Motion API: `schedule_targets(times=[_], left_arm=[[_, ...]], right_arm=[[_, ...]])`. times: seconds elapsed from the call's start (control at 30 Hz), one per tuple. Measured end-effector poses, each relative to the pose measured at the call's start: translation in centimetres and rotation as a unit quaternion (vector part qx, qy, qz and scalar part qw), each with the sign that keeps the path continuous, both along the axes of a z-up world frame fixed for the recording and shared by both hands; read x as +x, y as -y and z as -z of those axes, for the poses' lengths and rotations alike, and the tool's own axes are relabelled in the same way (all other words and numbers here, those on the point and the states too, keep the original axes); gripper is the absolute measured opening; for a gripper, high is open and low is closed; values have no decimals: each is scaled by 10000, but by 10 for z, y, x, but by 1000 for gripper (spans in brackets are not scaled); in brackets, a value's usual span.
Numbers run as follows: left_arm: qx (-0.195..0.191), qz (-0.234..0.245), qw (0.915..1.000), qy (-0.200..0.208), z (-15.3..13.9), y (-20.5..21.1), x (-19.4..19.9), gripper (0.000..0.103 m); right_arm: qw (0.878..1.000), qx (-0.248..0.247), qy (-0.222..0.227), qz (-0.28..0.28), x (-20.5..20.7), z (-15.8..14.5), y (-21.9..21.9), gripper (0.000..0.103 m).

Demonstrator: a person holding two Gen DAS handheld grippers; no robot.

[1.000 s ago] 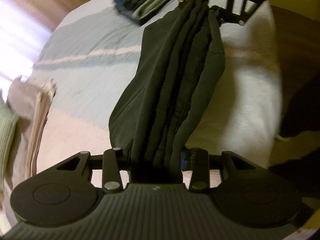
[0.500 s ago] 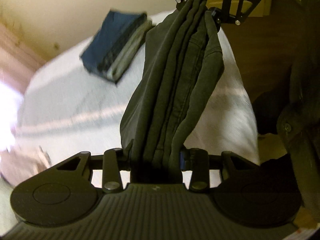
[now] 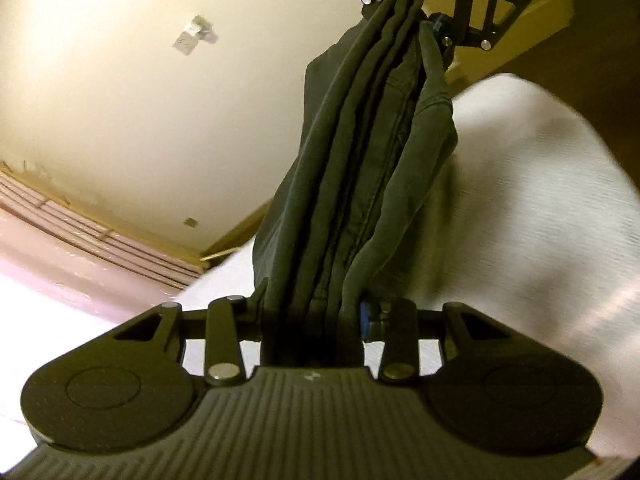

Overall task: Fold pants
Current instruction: 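Carry the hanging bundle with both grippers over the stack of jeans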

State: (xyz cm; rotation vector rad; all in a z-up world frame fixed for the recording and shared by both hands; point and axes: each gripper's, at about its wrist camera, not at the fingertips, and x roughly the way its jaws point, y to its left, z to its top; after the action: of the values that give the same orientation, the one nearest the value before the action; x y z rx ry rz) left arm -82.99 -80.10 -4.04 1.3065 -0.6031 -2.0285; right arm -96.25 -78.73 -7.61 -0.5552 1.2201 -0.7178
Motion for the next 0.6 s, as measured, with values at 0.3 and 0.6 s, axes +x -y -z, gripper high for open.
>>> schedule_targets(times=[0.3, 0.6], left_arm=[[-301, -464, 9985, -22, 55, 137, -62, 35], [404, -452, 9967, 532, 222, 126, -75, 36]], right_arm=[[9988, -461, 6, -167, -35, 36, 159, 35], [9999, -49, 27, -143, -54, 195, 161, 38]])
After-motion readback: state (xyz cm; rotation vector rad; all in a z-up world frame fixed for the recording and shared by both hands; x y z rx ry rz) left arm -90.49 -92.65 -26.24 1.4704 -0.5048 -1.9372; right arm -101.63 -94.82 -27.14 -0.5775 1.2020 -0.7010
